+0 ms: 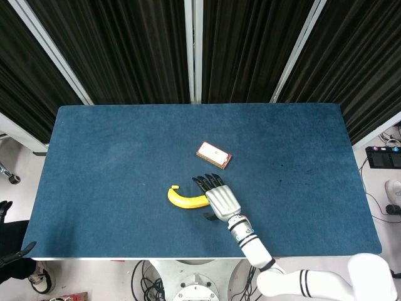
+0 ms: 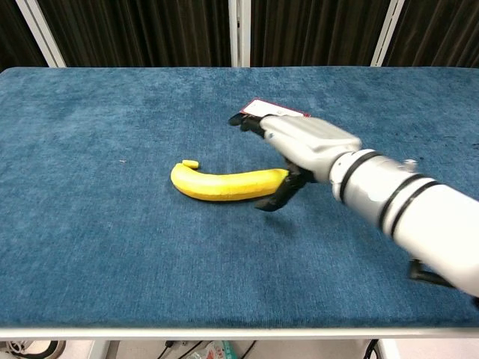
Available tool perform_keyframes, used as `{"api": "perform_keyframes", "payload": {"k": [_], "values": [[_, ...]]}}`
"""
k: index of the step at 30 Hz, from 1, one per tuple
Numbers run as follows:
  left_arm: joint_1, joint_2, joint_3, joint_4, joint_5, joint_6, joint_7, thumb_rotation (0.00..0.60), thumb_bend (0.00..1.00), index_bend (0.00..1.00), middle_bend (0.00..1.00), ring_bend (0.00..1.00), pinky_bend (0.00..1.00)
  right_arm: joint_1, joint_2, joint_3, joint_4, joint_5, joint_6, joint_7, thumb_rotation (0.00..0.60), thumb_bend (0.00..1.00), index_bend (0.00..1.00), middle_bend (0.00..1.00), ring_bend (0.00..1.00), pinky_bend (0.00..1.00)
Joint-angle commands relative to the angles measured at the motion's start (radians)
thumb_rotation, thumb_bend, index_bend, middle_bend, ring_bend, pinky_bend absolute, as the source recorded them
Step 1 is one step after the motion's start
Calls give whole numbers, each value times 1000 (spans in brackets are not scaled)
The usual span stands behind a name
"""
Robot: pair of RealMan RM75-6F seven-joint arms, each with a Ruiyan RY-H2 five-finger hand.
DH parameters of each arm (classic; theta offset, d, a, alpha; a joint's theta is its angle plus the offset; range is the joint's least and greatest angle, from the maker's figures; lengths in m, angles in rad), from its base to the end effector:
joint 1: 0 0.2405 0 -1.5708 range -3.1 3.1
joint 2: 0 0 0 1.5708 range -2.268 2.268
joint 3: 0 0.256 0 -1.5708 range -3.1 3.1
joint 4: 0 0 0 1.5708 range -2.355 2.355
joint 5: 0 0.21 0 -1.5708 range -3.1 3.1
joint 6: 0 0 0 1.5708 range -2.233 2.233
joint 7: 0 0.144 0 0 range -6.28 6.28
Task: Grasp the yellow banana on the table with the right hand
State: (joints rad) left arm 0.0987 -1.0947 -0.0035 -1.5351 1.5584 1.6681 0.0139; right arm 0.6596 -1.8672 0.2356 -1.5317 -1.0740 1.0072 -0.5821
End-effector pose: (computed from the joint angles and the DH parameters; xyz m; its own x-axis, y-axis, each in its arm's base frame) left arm -0.3375 0.1113 0.1882 0.5078 -0.0506 0.8600 0.8594 0.0991 -0.5017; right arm -0.0832 -0.2803 -0.0951 0.3245 -0.3482 0.8795 -0.9056 -0.3828 0.1825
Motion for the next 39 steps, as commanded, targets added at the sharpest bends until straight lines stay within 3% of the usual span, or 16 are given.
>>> {"api": "perform_keyframes", "payload": {"k": [1, 7, 14, 20, 29, 39], "values": [[1, 0, 0, 3, -2, 0, -4, 442, 93, 109, 104, 108, 211, 38, -49, 23, 51, 53, -26, -8, 600, 175, 5, 156, 122, 132], [5, -1, -1, 8, -3, 5, -9, 443, 93, 109, 104, 107, 211, 71, -100, 26, 114, 81, -45, 11, 600, 196, 138, 239, 214, 232], [12, 1, 1, 12, -9, 9, -15, 441, 93, 109, 104, 108, 211, 78, -129, 6, 155, 70, -20, 23, 600, 316, 430, 392, 359, 372], [10, -2, 0, 15, -9, 4, -17, 442, 94, 109, 104, 108, 211, 74, -132, -14, 183, 26, 17, 29, 600, 360, 580, 456, 423, 439], [9, -3, -1, 17, -11, 1, -20, 439, 94, 109, 104, 108, 211, 58, -103, -14, 184, -79, 105, 72, 600, 407, 639, 499, 468, 488], [3, -2, -1, -2, -4, -4, -6, 439, 94, 109, 104, 108, 211, 30, 54, 89, -4, -205, 207, 271, 600, 428, 643, 501, 472, 496]]}}
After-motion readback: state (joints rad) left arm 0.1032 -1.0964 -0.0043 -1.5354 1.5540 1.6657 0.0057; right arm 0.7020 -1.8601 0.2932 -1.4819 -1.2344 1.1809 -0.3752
